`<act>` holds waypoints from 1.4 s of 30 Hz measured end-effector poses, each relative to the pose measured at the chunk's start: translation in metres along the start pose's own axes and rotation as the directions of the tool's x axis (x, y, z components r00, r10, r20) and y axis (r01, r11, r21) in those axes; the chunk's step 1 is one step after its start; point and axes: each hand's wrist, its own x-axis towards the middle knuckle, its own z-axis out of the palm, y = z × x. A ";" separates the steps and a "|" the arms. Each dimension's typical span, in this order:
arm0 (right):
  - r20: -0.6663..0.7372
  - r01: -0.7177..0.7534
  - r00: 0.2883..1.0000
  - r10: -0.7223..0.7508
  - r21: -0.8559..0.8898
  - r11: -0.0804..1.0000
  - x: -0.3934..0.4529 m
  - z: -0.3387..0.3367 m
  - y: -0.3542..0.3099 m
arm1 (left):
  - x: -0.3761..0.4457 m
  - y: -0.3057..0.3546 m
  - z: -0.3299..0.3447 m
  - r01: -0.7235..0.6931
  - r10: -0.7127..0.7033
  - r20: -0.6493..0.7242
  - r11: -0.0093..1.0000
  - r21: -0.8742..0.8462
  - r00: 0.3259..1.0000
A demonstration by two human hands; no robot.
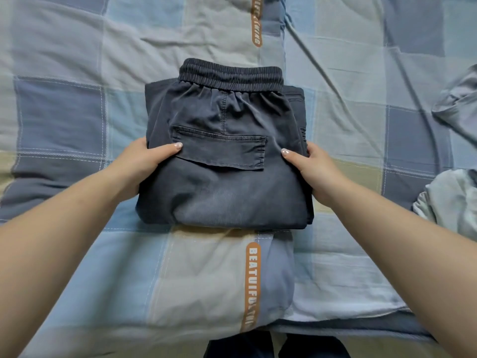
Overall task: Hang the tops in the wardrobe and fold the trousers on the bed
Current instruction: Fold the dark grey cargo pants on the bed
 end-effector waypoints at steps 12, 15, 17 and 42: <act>0.144 0.048 0.988 -0.062 0.101 0.994 -0.167 -0.105 -0.061 | -0.177 0.066 0.041 -0.018 0.038 0.147 0.990 -0.137 0.988; 0.136 0.041 0.989 -0.063 0.161 0.986 -0.238 -0.137 -0.078 | -0.240 0.088 0.052 -0.017 0.057 0.221 0.984 -0.179 0.974; 0.117 0.034 0.991 -0.057 0.191 0.981 -0.287 -0.157 -0.084 | -0.282 0.100 0.060 -0.022 0.073 0.266 0.982 -0.187 0.961; -0.673 0.525 0.663 0.328 0.730 0.438 -0.789 -0.134 0.087 | -0.628 0.131 0.204 -0.363 0.019 0.826 0.904 0.227 0.564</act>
